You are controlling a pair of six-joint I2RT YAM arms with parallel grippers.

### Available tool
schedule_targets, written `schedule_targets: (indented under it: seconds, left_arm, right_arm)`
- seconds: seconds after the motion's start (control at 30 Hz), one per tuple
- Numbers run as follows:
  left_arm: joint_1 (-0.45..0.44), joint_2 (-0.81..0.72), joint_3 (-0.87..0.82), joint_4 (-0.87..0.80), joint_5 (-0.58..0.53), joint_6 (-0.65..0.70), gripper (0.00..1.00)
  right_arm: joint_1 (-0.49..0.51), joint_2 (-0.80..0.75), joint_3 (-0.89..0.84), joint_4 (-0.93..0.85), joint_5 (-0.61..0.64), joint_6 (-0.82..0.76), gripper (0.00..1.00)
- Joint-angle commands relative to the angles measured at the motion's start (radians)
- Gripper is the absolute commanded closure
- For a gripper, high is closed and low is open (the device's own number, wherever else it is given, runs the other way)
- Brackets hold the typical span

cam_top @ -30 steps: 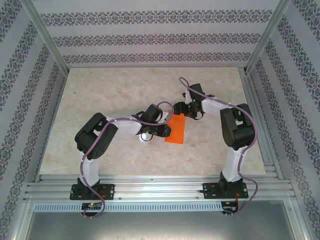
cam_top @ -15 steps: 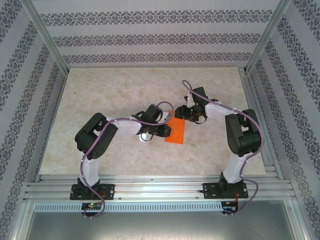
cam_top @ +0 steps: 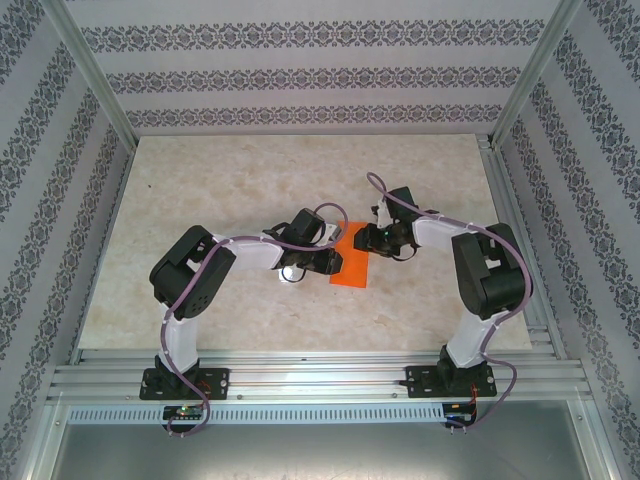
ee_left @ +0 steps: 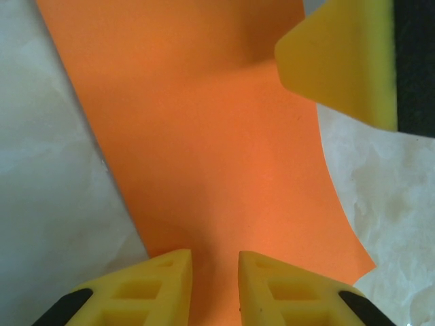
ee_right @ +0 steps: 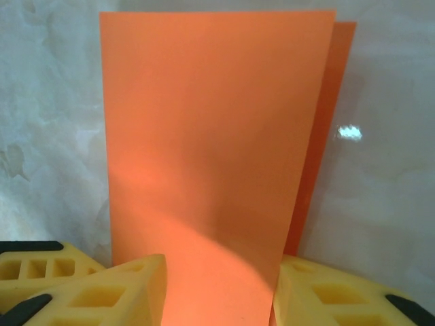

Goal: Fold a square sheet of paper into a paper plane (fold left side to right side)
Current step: Fold the triangle a second time at the center of the table.

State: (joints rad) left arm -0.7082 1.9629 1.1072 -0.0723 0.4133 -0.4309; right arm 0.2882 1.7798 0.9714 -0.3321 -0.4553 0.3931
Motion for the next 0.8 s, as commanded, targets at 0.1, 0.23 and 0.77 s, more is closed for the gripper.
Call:
schedule_targets:
  seconds: [0.1,0.23,0.77]
  left_arm:
    - [-0.005,-0.059,-0.041,0.059,-0.011,0.015,0.70]
    - [-0.005,-0.147,-0.095,0.113,-0.013,0.038,0.60]
    - [-0.211,-0.151,0.087,-0.243,-0.123,0.322,0.44]
  right_arm:
    - [0.014,-0.078,-0.053,0.070,-0.072,0.080,0.70]
    - [0.011,-0.086,-0.046,0.056,-0.078,0.101,0.87]
    - [0.006,-0.030,0.078,-0.149,-0.071,0.116,0.94]
